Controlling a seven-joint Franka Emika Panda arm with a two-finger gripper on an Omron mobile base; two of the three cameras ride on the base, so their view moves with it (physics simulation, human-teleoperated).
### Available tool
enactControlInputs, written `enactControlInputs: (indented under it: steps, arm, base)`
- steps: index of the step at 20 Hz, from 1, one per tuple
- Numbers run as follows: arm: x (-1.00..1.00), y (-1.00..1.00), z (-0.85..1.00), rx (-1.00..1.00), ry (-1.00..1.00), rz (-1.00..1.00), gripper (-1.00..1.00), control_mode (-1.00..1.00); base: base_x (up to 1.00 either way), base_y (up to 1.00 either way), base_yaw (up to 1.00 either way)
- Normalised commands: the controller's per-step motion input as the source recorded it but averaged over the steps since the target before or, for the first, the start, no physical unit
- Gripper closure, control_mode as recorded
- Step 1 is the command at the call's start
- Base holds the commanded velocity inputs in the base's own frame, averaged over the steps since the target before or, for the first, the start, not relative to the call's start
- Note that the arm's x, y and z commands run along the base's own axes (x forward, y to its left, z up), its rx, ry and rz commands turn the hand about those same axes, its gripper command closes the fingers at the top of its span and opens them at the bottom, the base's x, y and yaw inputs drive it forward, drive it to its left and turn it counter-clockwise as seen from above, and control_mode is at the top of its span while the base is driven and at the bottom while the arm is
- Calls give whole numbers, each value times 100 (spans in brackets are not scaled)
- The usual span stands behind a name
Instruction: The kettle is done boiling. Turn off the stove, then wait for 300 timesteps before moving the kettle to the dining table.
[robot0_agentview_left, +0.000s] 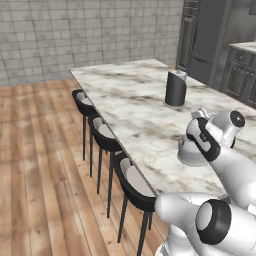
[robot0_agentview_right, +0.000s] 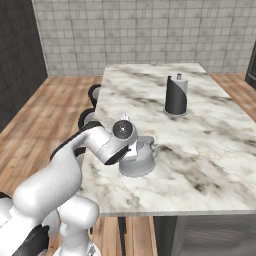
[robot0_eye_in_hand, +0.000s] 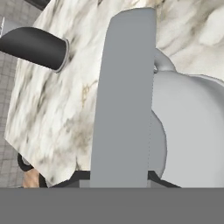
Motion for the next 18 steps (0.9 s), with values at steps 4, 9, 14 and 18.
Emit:
enactControlInputs:
  steps: [4,9,14,18]
  arm:
    - [27,2,-16,0,0,5,100,-100]
    - [28,3,-17,0,0,5,100,-100]
    - [25,2,-18,0,0,5,100,-100]
    - [25,1,-18,0,0,5,100,-100]
  base:
    - [0,0,0]
    - [0,0,0]
    - [0,0,0]
    - [0,0,0]
